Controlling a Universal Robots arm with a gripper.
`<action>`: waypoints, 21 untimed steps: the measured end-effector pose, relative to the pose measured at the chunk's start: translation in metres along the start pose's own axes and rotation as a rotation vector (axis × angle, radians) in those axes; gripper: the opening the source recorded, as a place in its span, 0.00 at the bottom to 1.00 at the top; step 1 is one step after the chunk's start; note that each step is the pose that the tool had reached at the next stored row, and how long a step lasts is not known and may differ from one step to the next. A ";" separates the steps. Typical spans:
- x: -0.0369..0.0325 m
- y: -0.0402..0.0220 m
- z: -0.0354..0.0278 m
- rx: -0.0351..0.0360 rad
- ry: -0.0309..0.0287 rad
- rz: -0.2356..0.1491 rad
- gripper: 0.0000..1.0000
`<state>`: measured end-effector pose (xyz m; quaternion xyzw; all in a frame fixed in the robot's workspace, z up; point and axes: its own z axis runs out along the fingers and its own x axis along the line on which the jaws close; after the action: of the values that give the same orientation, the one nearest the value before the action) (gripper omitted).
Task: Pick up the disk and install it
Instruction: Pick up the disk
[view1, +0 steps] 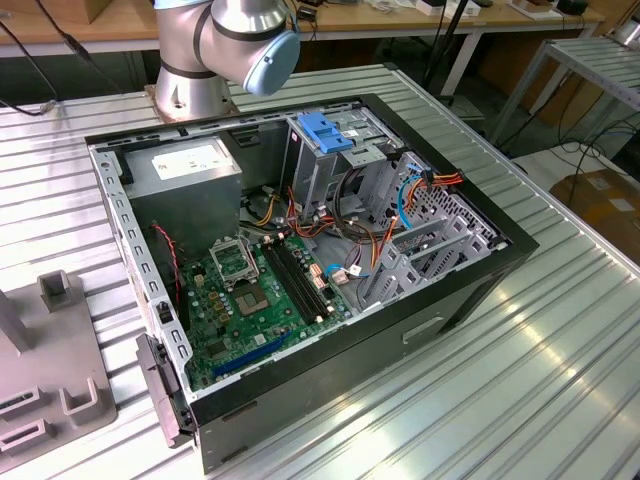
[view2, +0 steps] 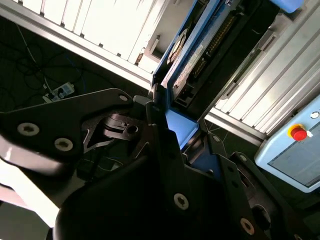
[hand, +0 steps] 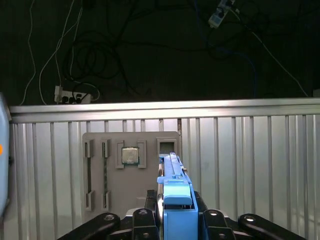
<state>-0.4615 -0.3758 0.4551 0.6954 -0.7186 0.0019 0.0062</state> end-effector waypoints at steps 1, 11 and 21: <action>0.0000 0.0000 -0.0011 0.0001 0.0000 0.000 0.37; 0.0002 0.0001 -0.0155 0.0001 0.0000 0.000 0.37; 0.0002 0.0000 -0.0224 -0.0006 -0.0010 0.000 0.37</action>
<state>-0.4613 -0.3758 0.4775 0.6954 -0.7186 0.0014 0.0061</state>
